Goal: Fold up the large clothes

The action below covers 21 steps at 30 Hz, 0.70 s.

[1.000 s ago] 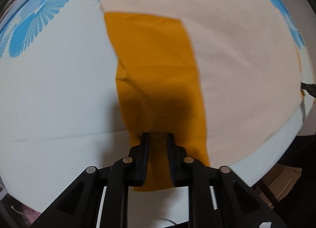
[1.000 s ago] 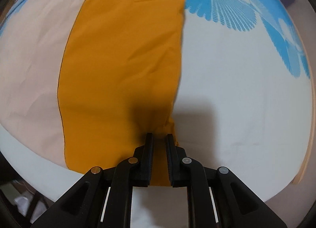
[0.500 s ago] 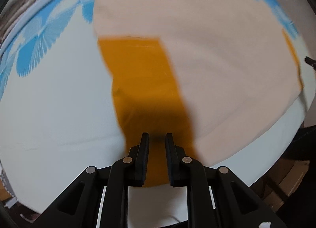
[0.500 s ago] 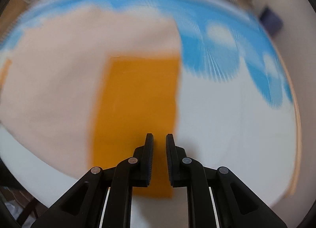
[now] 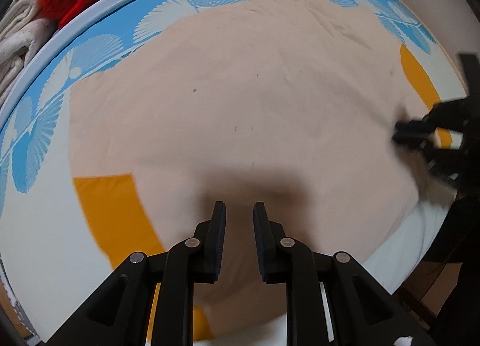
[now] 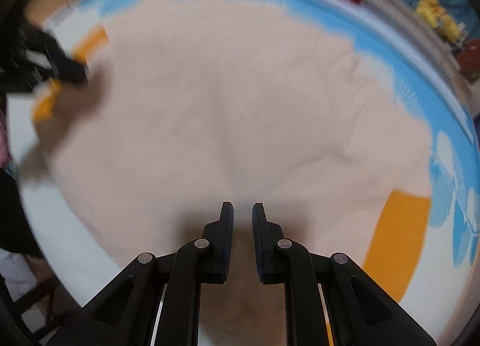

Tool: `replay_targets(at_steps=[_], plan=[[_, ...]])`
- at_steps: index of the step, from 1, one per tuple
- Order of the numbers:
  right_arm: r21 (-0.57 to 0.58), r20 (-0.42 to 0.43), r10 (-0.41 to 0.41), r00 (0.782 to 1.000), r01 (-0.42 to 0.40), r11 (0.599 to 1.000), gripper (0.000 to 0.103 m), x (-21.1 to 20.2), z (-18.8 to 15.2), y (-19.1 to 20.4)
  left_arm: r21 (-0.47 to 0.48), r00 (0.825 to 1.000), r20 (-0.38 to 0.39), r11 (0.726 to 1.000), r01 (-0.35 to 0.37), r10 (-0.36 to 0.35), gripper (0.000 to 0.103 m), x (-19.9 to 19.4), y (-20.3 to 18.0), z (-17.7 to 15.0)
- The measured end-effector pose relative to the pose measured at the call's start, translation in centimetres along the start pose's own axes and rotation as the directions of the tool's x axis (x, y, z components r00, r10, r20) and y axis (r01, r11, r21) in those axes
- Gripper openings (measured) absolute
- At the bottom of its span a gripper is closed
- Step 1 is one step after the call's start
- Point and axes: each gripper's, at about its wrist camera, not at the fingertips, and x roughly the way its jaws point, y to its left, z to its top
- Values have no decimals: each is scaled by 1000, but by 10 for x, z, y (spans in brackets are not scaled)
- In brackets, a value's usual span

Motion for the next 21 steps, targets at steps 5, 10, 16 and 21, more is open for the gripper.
replay_targets(at_steps=[5,10,16,21], plan=[[19,0,29,1000,-29,999,14,3,12,-10,-17,1000,-6,1000,-8,8,17,11,4,16],[150,73,0,997,-11,989,15,0,29,-46,-97,1000,-12,995,-15,14,17,25,22,32],[296,1,-88,996,84,951,15,24,37,-95,-132,1000,-12,991,-22,21,17,36,29,42],[395,-34,-122,992,125,910,15,30,37,-136,-156,1000,-2,987,-27,27,18,40,35,49]])
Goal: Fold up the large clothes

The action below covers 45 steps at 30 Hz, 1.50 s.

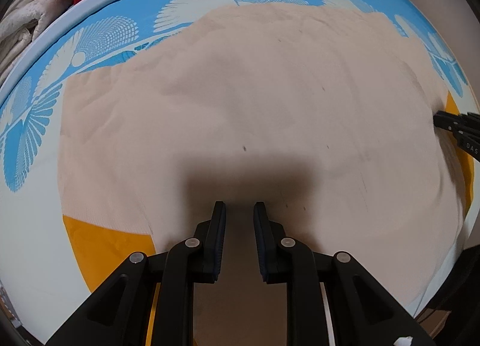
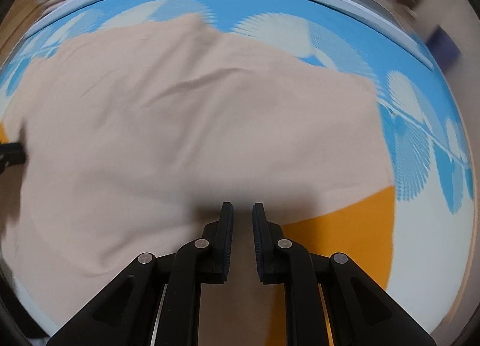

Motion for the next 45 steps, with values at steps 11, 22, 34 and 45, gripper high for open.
replay_targets(at_steps=[11,22,34,45], plan=[[142,-77,-131,988,140,980,15,9,-21,-70,-178,996,57,982,-60,71,21,-13,43,7],[-30,-131,-67,989,63,998,15,-16,-107,-92,-110,1000,-15,994,22,-24,21,-35,83,-58],[156,192,-179,965,150,976,16,-150,-144,-89,-165,952,265,980,-112,153,26,-150,43,-118],[95,329,-2,944,-31,995,16,-159,-194,71,-483,957,291,864,145,2,31,-91,5,-226]])
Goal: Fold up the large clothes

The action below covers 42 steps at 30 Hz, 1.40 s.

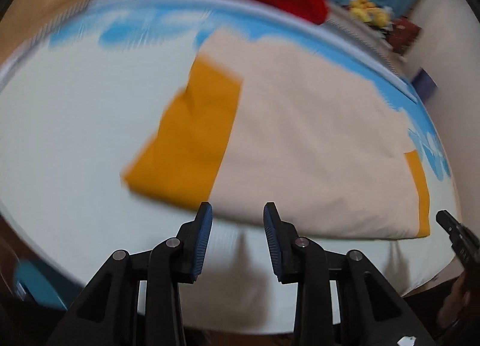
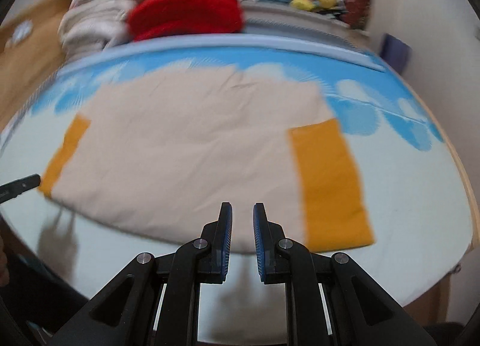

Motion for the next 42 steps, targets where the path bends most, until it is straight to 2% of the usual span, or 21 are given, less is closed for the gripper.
replay_targets(at_steps=[2,5,7,10,11,13,14,16,20,23,24,25,28,29,32,35,38,40,42], plan=[[-79,20,26,999,-24,997,16,8,2,25,-65,998,-45,997,36,-39,32,11,8,-1],[-192,23,7,1000,-3,981,16,25,1,52,-144,997,-39,988,56,-62,40,16,23,1],[-209,-2,2,1000,-2,978,16,39,0,60,-242,992,-48,965,100,-115,57,23,38,3],[-203,-61,-19,998,7,979,16,62,0,63,-392,977,-100,910,135,-188,61,45,59,2],[-203,-106,-42,993,20,979,16,76,-2,62,-418,974,-102,897,142,-202,62,48,63,0],[-182,-210,-68,975,29,983,16,104,-9,54,-469,969,-65,864,181,-238,68,51,69,5],[-165,-229,-66,971,28,986,16,109,-13,53,-478,969,-53,858,190,-243,68,50,70,7],[-136,-233,-55,971,23,990,16,113,-13,50,-500,968,-28,842,204,-251,68,53,72,12],[-152,-227,-61,972,26,988,16,109,-15,50,-555,965,29,798,232,-261,68,61,76,18],[-132,-229,-47,972,17,991,16,108,-16,48,-556,966,61,795,242,-251,67,66,72,25],[-126,-230,-42,972,14,992,16,111,-14,43,-552,967,66,798,242,-248,61,69,69,26],[-114,-230,-36,972,9,993,16,110,-15,41,-547,966,65,801,244,-251,43,71,68,27],[-88,-233,-22,972,1,996,16,112,-12,38,-545,950,78,786,294,-301,14,74,69,31],[-79,-234,-19,972,0,997,16,112,-12,38,-537,946,91,784,311,-312,12,68,69,34],[-24,-249,-9,968,3,1000,16,116,-9,36,-467,931,154,805,365,-332,9,41,62,45],[44,-266,24,964,-13,999,16,119,-4,41,-373,939,192,864,338,-284,9,1,53,57],[46,-278,97,956,-87,995,16,119,-1,63,-307,961,234,927,216,-146,9,-40,58,61],[18,-292,188,938,-191,981,16,116,0,86,-283,965,259,951,121,-46,8,-62,64,60],[-9,-295,237,926,-251,968,16,110,2,100,-250,965,261,966,59,9,8,-71,62,60]])
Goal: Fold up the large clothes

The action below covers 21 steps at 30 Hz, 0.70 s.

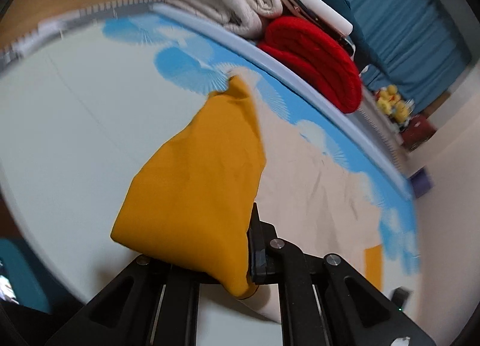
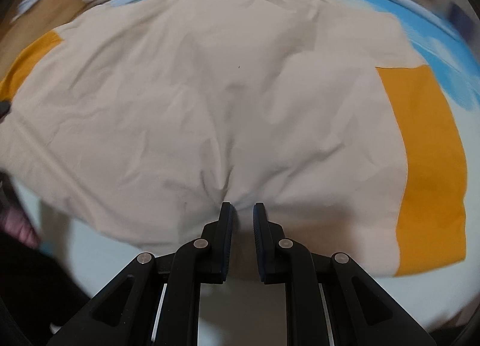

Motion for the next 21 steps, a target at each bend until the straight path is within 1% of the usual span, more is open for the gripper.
replay_targets(at_steps=[1,3,6,7,9,10,12,13,14,15,16,17,19,20,21], plan=[[-23,9,5,1000,-5,1000,16,-4,0,6,31,1000,2,999,-21,21,8,-3,-3,0],[-45,37,-6,999,7,999,16,-14,-1,9,66,999,10,997,-41,40,8,-1,-13,-3],[-23,119,-35,992,38,999,16,-42,1,-5,153,998,48,987,-46,39,8,-7,-39,-12],[-14,160,-57,985,60,998,16,-56,1,-12,198,998,65,980,-35,23,8,-10,-58,-16],[12,242,-88,966,87,996,16,-86,3,-32,259,997,81,966,-15,-6,8,-10,-87,-23],[29,278,-99,956,95,995,16,-100,2,-42,305,996,84,952,5,-33,7,-10,-109,-30],[67,339,-126,933,109,992,19,-127,-4,-63,367,995,79,930,34,-68,7,-10,-141,-43],[98,370,-141,918,113,989,20,-143,-10,-77,408,994,69,911,55,-90,7,-8,-162,-53],[120,387,-152,910,114,986,23,-154,-15,-83,449,992,57,890,74,-111,7,-7,-181,-64],[154,406,-171,898,117,981,25,-165,-23,-96,491,990,44,866,94,-132,7,-4,-202,-75],[177,414,-185,891,120,977,26,-170,-26,-103,544,987,20,830,125,-162,6,-1,-227,-94],[211,419,-204,885,123,970,29,-176,-35,-114,570,984,-1,809,147,-179,6,1,-242,-104],[266,404,-227,886,124,956,30,-181,-50,-130,628,971,-92,743,229,-221,6,12,-281,-140],[291,392,-240,888,127,948,31,-181,-59,-139,647,962,-143,714,268,-231,6,19,-295,-155],[318,379,-257,889,135,938,31,-181,-67,-149,661,949,-211,681,315,-235,8,30,-308,-171]])
